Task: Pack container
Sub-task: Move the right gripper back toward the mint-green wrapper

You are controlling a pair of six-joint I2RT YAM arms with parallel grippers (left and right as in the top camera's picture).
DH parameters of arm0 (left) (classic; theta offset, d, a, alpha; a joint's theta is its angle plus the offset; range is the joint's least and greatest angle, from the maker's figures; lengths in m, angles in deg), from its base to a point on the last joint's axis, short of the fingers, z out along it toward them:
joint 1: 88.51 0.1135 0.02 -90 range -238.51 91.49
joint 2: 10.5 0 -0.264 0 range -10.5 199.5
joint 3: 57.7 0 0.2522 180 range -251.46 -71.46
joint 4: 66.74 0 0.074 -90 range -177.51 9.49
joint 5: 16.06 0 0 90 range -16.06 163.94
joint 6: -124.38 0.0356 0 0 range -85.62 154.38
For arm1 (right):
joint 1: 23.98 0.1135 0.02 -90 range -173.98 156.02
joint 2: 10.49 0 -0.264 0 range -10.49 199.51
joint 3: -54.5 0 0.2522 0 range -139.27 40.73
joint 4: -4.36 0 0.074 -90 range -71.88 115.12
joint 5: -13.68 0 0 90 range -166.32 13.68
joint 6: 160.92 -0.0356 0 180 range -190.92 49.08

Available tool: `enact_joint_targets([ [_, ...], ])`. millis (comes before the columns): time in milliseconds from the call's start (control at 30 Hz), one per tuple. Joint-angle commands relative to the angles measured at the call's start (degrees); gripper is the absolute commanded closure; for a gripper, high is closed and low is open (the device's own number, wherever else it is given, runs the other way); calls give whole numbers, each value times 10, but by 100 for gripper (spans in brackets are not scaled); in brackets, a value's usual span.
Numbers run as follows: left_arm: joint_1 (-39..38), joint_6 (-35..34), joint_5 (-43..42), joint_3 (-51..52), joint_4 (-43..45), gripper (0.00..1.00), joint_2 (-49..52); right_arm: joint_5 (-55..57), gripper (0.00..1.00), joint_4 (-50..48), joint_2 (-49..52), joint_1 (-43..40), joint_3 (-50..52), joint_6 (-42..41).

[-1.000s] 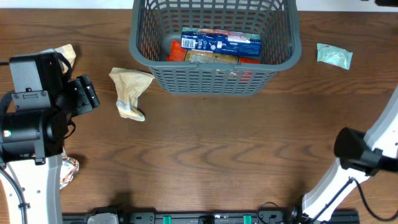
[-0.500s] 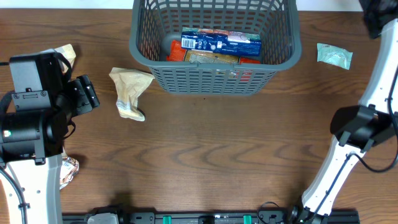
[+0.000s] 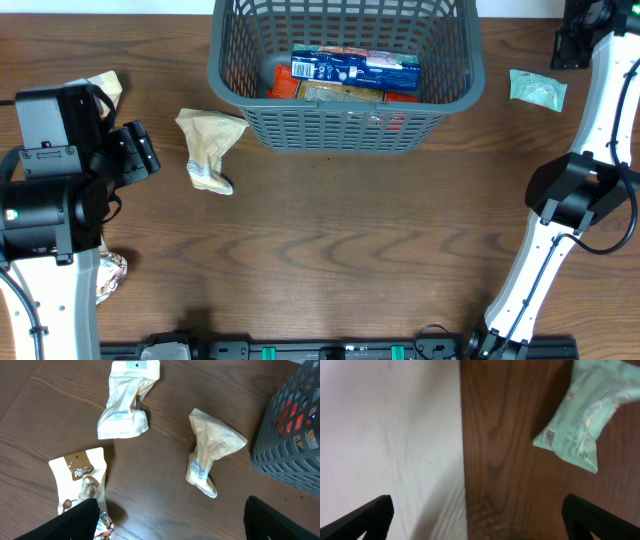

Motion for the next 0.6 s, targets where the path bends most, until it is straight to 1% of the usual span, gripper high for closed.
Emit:
enact_joint_targets([
  [0,3,3,-2,-12,-3,19,-3,13,10,17,21,4,1,-80],
  [67,3,3,-2,-12,-3,19,-3,13,14,36,27,4,1,-96],
  [167,3,2,-2,-12,-3,19,-3,19,9,70,30,4,1,-113],
  [233,3,0,-7,-12,-4,19,-3,45,6,97,30,3,1,-114],
  [433,2,0,-18,-12,-8,19,-3,53,8,119,31,-3,6,-113],
  [567,2,0,-18,-12,-12,19,-3,53,7,116,31,-8,25,-113],
])
